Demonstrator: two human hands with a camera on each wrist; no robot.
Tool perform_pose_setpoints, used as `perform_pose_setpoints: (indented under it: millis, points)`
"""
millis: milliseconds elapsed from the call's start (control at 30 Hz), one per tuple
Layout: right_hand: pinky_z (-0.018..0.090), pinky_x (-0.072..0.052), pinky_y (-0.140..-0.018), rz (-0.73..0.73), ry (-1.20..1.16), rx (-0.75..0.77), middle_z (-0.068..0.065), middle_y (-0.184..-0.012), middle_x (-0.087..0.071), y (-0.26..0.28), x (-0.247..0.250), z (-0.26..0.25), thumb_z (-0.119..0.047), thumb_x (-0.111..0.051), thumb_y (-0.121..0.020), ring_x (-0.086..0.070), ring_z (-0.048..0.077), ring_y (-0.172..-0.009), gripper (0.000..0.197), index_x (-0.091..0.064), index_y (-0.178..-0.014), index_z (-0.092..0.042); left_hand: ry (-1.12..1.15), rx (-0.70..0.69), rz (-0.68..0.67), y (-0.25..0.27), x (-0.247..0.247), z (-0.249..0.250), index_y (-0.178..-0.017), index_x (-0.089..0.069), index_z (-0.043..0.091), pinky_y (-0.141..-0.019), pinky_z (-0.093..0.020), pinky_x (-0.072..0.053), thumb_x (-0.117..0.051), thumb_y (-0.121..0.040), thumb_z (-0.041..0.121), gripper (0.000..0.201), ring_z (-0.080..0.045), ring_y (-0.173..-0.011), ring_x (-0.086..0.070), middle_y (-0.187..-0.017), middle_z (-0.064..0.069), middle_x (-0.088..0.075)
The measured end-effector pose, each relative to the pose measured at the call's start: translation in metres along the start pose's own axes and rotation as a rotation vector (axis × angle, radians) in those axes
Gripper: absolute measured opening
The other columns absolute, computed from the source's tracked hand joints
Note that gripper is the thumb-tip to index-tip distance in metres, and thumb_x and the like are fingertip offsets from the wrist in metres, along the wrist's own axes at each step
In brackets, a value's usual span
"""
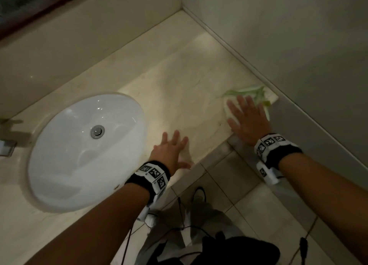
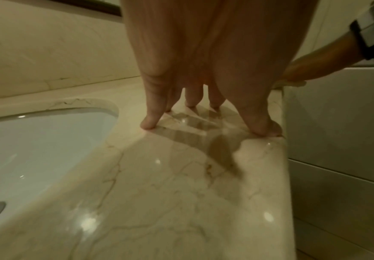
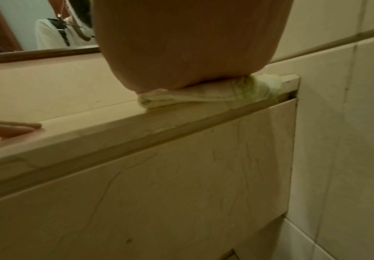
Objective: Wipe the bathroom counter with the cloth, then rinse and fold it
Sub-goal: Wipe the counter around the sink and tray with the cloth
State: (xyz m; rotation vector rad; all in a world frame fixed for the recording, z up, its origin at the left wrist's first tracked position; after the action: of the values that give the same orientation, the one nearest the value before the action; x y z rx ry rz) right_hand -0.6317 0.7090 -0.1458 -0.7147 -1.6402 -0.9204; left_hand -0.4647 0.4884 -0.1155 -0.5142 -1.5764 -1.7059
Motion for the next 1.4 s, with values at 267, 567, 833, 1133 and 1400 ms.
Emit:
perform_pose_setpoints:
  millis: [267, 567, 833, 1133, 1400]
  points:
    - [0.065, -0.018, -0.111, 0.076, 0.009, 0.113, 0.015, -0.159, -0.02, 0.024, -0.01, -0.056, -0.053, -0.023, -0.096, -0.017, 0.042, -0.145, 0.061, -0.028, -0.151, -0.027, -0.006, -0.002, -0.01, -0.003, 0.0, 0.0, -0.153, -0.001, 0.036, -0.112, -0.057, -0.028, -0.06, -0.08, 0.064, 0.098, -0.033, -0.147, 0.012, -0.161, 0.005, 0.013]
    - [0.053, -0.003, -0.119, 0.058, -0.037, 0.272, 0.0, -0.163, -0.005, 0.044, -0.016, -0.069, -0.053, -0.023, -0.098, 0.002, 0.025, -0.15, 0.057, -0.017, -0.152, -0.039, -0.035, 0.005, -0.002, -0.002, 0.001, 0.001, -0.153, -0.002, 0.036, -0.112, -0.057, -0.028, -0.06, -0.079, 0.066, 0.098, -0.034, -0.147, 0.009, -0.162, 0.003, 0.011]
    - [0.057, -0.011, -0.115, 0.028, 0.032, 0.145, 0.004, -0.162, -0.011, -0.001, 0.001, 0.01, -0.055, -0.014, -0.095, -0.007, 0.031, -0.149, 0.061, -0.014, -0.153, -0.035, -0.048, 0.008, -0.02, -0.001, 0.0, 0.001, -0.153, 0.0, 0.035, -0.113, -0.057, -0.028, -0.057, -0.082, 0.065, 0.096, -0.034, -0.147, 0.011, -0.161, 0.002, 0.014]
    - [0.058, -0.003, -0.115, 0.011, -0.008, -0.035, 0.007, -0.163, 0.0, -0.011, 0.002, 0.016, -0.055, -0.003, -0.09, 0.002, 0.035, -0.149, 0.068, -0.008, -0.154, -0.033, -0.05, -0.002, 0.008, 0.001, -0.002, -0.001, -0.153, 0.0, 0.035, -0.113, -0.057, -0.028, -0.056, -0.082, 0.065, 0.095, -0.035, -0.147, 0.01, -0.161, 0.003, 0.013]
    - [0.064, -0.013, -0.114, 0.05, -0.007, 0.17, 0.012, -0.161, -0.016, 0.025, -0.017, -0.088, -0.048, -0.02, -0.096, -0.011, 0.04, -0.147, 0.059, -0.022, -0.152, -0.03, -0.056, -0.019, 0.016, 0.0, -0.002, -0.001, -0.153, 0.0, 0.035, -0.111, -0.057, -0.03, -0.056, -0.082, 0.066, 0.096, -0.035, -0.147, 0.009, -0.161, 0.004, 0.012]
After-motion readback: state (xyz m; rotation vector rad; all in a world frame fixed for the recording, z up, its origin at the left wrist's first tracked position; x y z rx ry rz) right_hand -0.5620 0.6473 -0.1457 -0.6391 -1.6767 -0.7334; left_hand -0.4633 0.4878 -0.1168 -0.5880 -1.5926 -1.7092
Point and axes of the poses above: each hand's wrist, its own y-axis away from the middle knuckle, its own x-axis out of the back of the hand, z = x × y, the point moved 5 cm from there along -y, towards the middle knuckle
